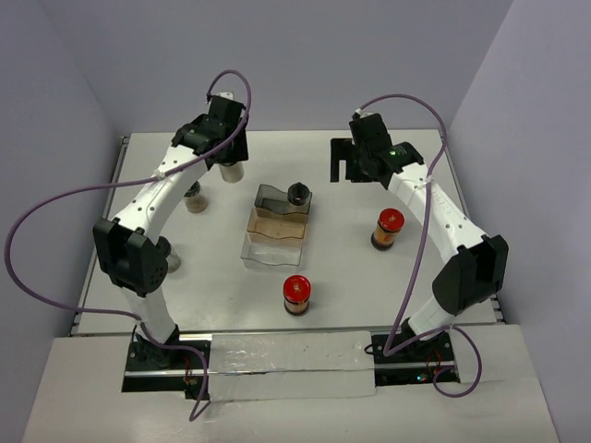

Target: Organize the condiment bottles

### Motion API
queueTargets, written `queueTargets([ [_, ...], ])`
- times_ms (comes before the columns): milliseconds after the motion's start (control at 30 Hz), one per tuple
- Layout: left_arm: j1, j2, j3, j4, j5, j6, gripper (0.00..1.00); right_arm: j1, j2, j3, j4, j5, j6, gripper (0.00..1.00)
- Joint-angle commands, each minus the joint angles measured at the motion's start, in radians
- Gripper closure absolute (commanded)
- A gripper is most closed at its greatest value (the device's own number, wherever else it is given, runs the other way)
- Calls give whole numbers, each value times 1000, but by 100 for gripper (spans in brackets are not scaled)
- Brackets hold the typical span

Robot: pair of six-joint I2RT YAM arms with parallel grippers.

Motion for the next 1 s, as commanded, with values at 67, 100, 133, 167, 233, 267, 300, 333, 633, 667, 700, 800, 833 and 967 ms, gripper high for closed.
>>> queueTargets([
  [67, -58, 23, 77, 86, 135, -5, 90, -4, -67, -19, 24, 33, -1, 0],
  [100, -62, 32, 82, 95, 153, -8, 90, -4, -71, -23, 24, 38, -1, 0],
  [133, -65, 36, 84, 100, 163, -11, 90, -5, -73, -24, 23, 40, -1, 0],
  [167, -72, 47, 88, 107, 173, -12, 90, -7, -76, -27, 22, 43, -1, 0],
  [233, -83, 60, 93, 113, 179, -14, 90, -6, -80, -33, 23, 44, -1, 0],
  [267, -89, 68, 94, 116, 175, -14, 90, -5, -80, -35, 26, 42, -1, 0],
  [300, -93, 72, 95, 117, 170, -14, 90, -6, -80, -36, 26, 40, -1, 0],
  [333, -97, 75, 96, 118, 166, -13, 90, -6, -80, -36, 27, 38, -1, 0],
  [633, -118, 118, 85, 145, 175, -18, 90, -7, -76, -29, 24, 39, -1, 0],
  [667, -120, 121, 87, 145, 176, -18, 90, -7, -75, -30, 23, 39, -1, 0],
  [700, -122, 125, 87, 147, 177, -18, 90, -7, -75, -32, 22, 40, -1, 0],
  [800, -129, 132, 74, 159, 182, -19, 90, -9, -77, -35, 22, 42, -1, 0],
  [833, -131, 134, 65, 165, 181, -21, 90, -8, -77, -35, 22, 41, -1, 0],
  [967, -138, 142, 34, 191, 173, -28, 90, -8, -79, -38, 24, 41, -1, 0],
])
